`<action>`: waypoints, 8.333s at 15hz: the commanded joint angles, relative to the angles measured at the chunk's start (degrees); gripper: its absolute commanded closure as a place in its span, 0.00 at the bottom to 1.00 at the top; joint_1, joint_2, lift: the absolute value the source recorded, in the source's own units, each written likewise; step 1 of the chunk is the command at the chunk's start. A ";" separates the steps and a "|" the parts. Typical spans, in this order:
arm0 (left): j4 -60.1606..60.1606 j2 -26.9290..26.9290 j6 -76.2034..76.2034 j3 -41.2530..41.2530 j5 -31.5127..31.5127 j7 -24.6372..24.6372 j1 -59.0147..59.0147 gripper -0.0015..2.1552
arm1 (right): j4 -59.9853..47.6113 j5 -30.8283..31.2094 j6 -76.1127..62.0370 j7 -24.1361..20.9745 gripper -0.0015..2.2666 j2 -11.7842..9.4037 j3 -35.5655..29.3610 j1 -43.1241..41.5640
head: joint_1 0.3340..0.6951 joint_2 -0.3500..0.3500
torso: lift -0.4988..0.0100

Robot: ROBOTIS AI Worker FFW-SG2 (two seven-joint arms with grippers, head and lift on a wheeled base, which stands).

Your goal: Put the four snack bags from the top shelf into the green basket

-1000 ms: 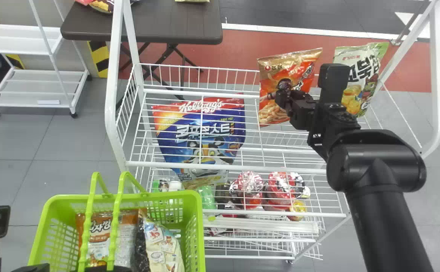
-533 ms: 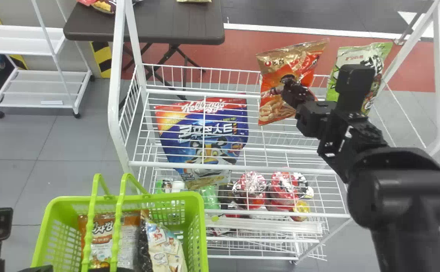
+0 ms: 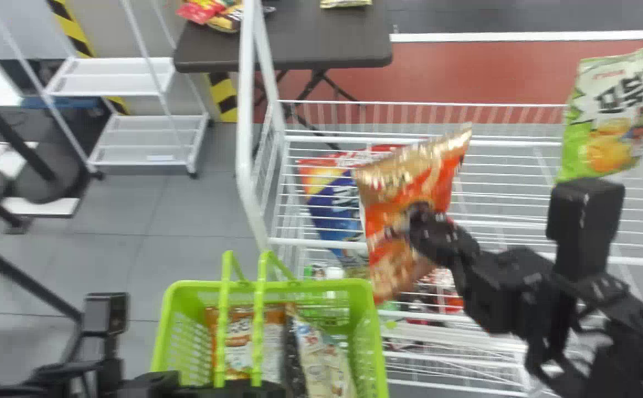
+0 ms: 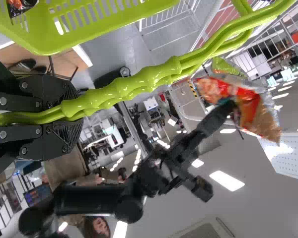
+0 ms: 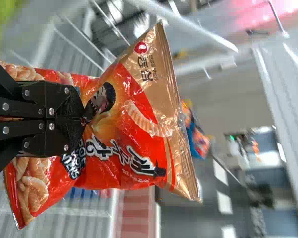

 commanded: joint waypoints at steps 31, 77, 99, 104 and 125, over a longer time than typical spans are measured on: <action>-0.34 -0.44 0.05 -1.86 -0.26 -0.57 -0.59 1.00 | 9.73 -3.37 18.45 5.17 0.03 -0.59 -15.75 -11.89 | 1.00 0.69 | 0.98; 0.63 -0.61 -0.66 -0.28 -0.35 -0.57 0.55 1.00 | 2.00 -25.87 20.20 3.50 0.99 0.21 -4.59 1.38 | 1.00 0.97 | 0.98; 2.21 -0.96 -0.83 -0.98 -0.88 -0.57 -0.59 1.00 | 5.16 -1.53 6.84 -0.10 0.02 -0.23 -1.69 -1.96 | 1.00 0.99 | 0.98; 2.30 -0.96 -1.01 -1.07 -0.88 -0.57 -0.59 1.00 | 7.89 12.80 -21.98 -5.72 0.02 -0.23 -5.02 7.97 | 1.00 0.60 | 0.98; -0.51 -3.78 -0.83 1.30 -2.20 -0.57 3.10 1.00 | 26.26 8.93 -60.13 3.33 0.02 5.09 -11.18 14.12 | 1.00 0.43 | 0.98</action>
